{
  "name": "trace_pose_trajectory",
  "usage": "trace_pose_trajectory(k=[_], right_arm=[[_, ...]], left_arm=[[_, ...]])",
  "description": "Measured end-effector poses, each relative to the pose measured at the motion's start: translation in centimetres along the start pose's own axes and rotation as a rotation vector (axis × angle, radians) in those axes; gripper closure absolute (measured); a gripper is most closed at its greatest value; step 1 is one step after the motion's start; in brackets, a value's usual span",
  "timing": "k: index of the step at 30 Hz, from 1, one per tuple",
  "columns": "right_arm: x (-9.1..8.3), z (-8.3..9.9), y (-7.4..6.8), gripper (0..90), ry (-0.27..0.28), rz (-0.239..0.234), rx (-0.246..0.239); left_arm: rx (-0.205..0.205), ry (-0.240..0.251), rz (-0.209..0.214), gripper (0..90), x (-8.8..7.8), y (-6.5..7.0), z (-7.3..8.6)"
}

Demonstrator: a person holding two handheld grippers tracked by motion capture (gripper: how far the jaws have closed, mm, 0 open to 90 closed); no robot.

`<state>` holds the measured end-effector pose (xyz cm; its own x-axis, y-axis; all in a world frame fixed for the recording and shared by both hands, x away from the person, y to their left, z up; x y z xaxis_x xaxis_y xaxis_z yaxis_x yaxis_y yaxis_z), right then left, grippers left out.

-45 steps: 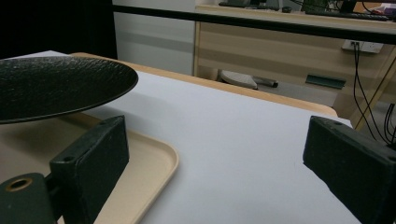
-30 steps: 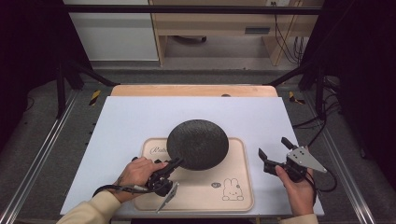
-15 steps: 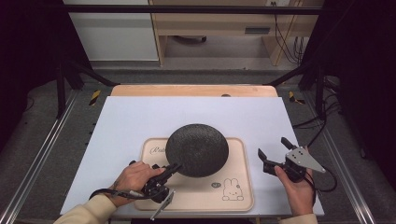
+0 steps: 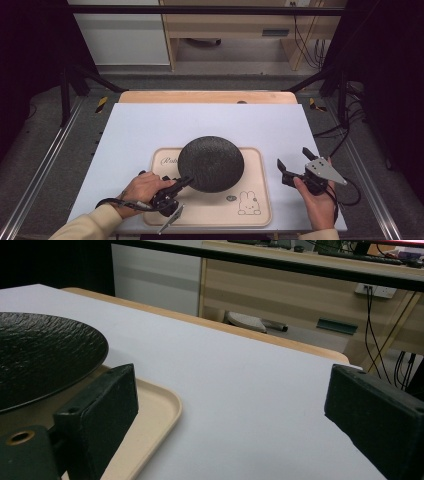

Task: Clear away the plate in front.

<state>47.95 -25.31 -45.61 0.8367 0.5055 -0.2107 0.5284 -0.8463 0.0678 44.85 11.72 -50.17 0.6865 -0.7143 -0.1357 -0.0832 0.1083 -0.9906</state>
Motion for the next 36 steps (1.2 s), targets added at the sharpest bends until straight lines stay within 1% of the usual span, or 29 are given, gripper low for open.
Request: trace_pose_trajectory(k=[2, 9, 17, 21, 22, 23, 24, 25, 26, 27, 29, 30, 31, 32, 34, 35, 36], right_arm=[[0.1, 0.1, -0.1, 7.4, -0.007, -0.001, -0.004], [0.1, 0.2, -0.1, 7.4, -0.014, 0.004, -0.01], [0.0, 0.2, 0.1, 7.5, -0.015, 0.014, -0.009], [0.0, 0.2, 0.1, 7.6, -0.017, 0.013, -0.009], [0.0, 0.2, 0.2, 7.6, -0.017, 0.015, -0.01], [0.0, 0.3, 0.2, 7.6, -0.018, 0.015, -0.008], [0.0, 0.3, 0.2, 7.6, -0.018, 0.017, -0.007], [0.0, 0.3, 0.2, 7.6, -0.018, 0.018, -0.007], [0.0, 0.3, 0.2, 7.6, -0.018, 0.021, -0.006], [0.0, 0.3, 0.3, 7.6, -0.017, 0.021, -0.007], [0.0, 0.3, 0.3, 7.7, -0.017, 0.021, -0.007], [0.0, 0.2, 0.3, 7.7, -0.016, 0.02, -0.007], [0.0, 0.2, 0.2, 7.7, -0.014, 0.019, -0.005], [0.0, 0.2, 0.2, 7.7, -0.013, 0.02, -0.005], [0.0, 0.2, 0.3, 7.7, -0.013, 0.019, -0.006], [0.0, 0.2, 0.3, 7.7, -0.014, 0.02, -0.005], [0.0, 0.2, 0.3, 7.7, -0.014, 0.02, -0.005]], left_arm=[[-0.007, 0.01, 0.003, 83.1, 0.1, 0.3, 0.1], [0.001, 0.023, 0.008, 83.0, 0.1, 0.8, 0.2], [0.007, 0.034, 0.026, 83.0, -0.1, 1.3, 0.1], [0.018, 0.035, 0.026, 83.0, -0.3, 1.5, 0.1], [0.015, 0.039, 0.026, 83.0, -0.3, 1.6, 0.1], [0.021, 0.039, 0.027, 83.1, -0.4, 1.6, 0.1], [0.049, 0.065, 0.025, 83.0, -0.2, 1.4, -0.2], [0.05, 0.064, 0.026, 83.0, -0.3, 1.4, -0.1], [0.06, 0.064, 0.028, 83.0, -0.3, 1.4, -0.1], [0.049, 0.066, 0.03, 83.1, -0.3, 1.5, -0.1], [0.045, 0.071, 0.031, 83.0, -0.2, 1.6, -0.1], [0.033, 0.066, 0.033, 83.0, -0.3, 1.8, 0.0], [0.055, 0.06, 0.038, 83.0, -0.3, 1.8, 0.1], [0.04, 0.069, 0.04, 83.1, -0.4, 2.0, 0.0], [0.051, 0.077, 0.038, 83.1, -0.5, 1.9, 0.0], [0.052, 0.071, 0.04, 83.1, -0.6, 2.0, 0.1], [0.048, 0.079, 0.042, 83.2, -0.6, 2.2, 0.1]])
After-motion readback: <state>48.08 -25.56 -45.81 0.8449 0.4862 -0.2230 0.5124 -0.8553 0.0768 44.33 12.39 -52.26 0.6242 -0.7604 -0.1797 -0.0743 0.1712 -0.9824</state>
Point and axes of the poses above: each handheld gripper's, and its own axes: x roughly forward along the jaws, z roughly out of its underside, y roughly to its right, the point moved 6 cm from there along x, roughly forward along the jaws, and after that the axes turned 11 degrees about -z, right-handed, at the moved point
